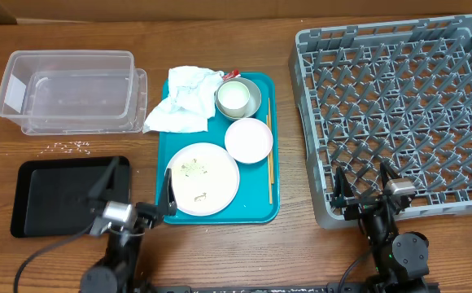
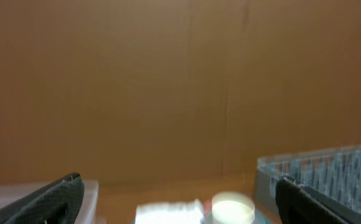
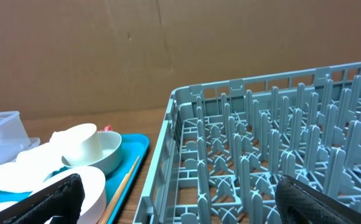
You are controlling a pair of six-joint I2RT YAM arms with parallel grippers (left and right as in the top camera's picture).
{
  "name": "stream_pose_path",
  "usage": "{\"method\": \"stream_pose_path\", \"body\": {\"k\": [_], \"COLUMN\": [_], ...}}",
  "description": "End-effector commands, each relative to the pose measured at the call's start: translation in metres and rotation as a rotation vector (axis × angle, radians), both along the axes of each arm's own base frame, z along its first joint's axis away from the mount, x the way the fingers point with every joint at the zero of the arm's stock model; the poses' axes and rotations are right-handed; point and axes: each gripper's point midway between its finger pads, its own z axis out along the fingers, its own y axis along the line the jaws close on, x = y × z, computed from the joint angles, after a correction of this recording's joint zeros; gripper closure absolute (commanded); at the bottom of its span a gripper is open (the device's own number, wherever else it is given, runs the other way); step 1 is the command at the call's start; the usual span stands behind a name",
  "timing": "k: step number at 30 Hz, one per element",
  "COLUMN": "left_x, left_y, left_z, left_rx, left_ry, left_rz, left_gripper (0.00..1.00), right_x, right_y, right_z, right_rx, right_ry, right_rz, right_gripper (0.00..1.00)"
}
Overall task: Sort waste into correct bins and load items into the dishwasher
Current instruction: 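Reach the left gripper to the white tissue on the teal tray and grasp it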
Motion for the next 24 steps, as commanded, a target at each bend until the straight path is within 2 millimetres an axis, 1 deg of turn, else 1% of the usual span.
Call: {"method": "stream_pose_path", "body": {"k": [1,3,6,9,11,13,15,18,19,20,21,24], "left_x": [-0.013,-0.017,-0.015,-0.006,0.007,0.023,0.046,0.085,0.099,0.11,0.125,0.157], "left_y": [-0.002,0.003,0.005,0.005,0.004,0.0,-0.006,-0.017,-0.02,-0.023,-0.025,-0.025], "left_z": [0.024,0.036,0.047,0.058,0.068,0.078,0.086,0.088,0.085,0.082,0.076,0.059], "left_rx": [0.021,0.008,0.024,0.057,0.093,0.132,0.149,0.177,0.185,0.189,0.195,0.185], "left_ry": [-0.12,-0.157,-0.148,-0.09,-0.037,0.025,0.132,0.361,0.46,0.533,0.645,0.862], "left_rz": [0.002,0.029,0.047,0.06,0.065,0.05,0.012,-0.069,-0.1,-0.123,-0.152,-0.177], "left_gripper": [0.0,0.0,0.0,0.0,0.0,0.0,0.0,0.0,0.0,0.0,0.0,0.0], "right_x": [0.0,0.0,0.0,0.0,0.0,0.0,0.0,0.0,0.0,0.0,0.0,0.0], "right_y": [0.0,0.0,0.0,0.0,0.0,0.0,0.0,0.0,0.0,0.0,0.0,0.0], "right_z": [-0.001,-0.001,-0.001,-0.001,-0.001,-0.001,-0.001,-0.001,-0.001,-0.001,-0.001,-0.001], "right_rx": [-0.002,-0.002,-0.002,-0.002,-0.002,-0.002,-0.002,-0.002,-0.002,-0.002,-0.002,-0.002], "right_ry": [-0.006,-0.006,-0.006,-0.006,-0.006,-0.006,-0.006,-0.006,-0.006,-0.006,-0.006,-0.006], "right_rz": [0.0,0.0,0.0,0.0,0.0,0.0,0.0,0.0,0.0,0.0,0.0,0.0], "right_gripper": [0.0,0.0,0.0,0.0,0.0,0.0,0.0,0.0,0.0,0.0,0.0,0.0]}}
